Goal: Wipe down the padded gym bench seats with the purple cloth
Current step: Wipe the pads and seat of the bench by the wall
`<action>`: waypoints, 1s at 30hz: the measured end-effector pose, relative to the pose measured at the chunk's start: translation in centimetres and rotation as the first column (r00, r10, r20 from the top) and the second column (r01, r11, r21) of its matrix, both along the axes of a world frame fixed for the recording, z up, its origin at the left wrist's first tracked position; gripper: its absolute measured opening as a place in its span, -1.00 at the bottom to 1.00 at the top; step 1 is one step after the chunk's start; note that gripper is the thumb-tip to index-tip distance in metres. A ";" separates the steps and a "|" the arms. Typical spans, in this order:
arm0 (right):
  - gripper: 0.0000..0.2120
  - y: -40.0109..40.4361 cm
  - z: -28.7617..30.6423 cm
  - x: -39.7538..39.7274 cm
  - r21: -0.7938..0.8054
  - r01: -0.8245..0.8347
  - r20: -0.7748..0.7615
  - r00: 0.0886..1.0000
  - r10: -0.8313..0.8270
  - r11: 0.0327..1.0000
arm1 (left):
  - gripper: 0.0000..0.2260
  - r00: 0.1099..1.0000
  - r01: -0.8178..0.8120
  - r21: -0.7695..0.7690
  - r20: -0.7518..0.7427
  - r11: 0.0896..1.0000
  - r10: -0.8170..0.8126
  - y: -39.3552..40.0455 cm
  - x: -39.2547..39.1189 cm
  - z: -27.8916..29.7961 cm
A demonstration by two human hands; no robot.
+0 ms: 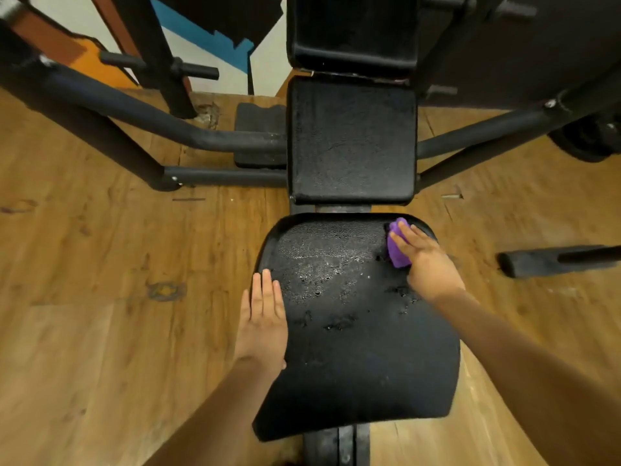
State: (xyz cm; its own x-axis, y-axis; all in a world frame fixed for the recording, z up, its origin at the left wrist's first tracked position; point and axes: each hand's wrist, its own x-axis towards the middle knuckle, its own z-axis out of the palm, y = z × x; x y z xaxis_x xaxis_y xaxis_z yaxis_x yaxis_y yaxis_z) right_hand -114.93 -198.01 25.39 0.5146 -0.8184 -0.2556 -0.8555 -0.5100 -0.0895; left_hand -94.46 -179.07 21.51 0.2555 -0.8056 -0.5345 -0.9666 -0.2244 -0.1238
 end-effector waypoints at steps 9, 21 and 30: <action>-0.32 0.4 -1.4 1.9 -0.048 0.352 0.317 0.893 -0.320 0.935 | 0.02 1.000 -0.013 -0.019 0.021 1.000 0.013 -0.2 -0.2 -0.5; -0.19 5.0 -3.8 13.9 -0.086 -0.332 0.325 0.882 0.341 0.939 | 0.16 1.000 -0.023 0.010 0.001 1.000 0.023 0.0 0.2 -0.7; -0.08 1.3 -5.6 -1.3 -0.172 -0.057 0.293 0.950 0.107 0.983 | 0.17 0.999 -0.032 0.009 -0.028 0.999 0.032 -0.1 0.2 -0.6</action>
State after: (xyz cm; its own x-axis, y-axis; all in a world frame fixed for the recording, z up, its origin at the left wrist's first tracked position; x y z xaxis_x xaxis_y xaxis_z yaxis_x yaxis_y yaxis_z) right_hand -116.26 -196.73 19.76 0.6141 -0.7875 0.0516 -0.7562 -0.6059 -0.2472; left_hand -94.31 -179.13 20.92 0.2658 -0.7926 -0.5488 -0.9621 -0.2541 -0.0989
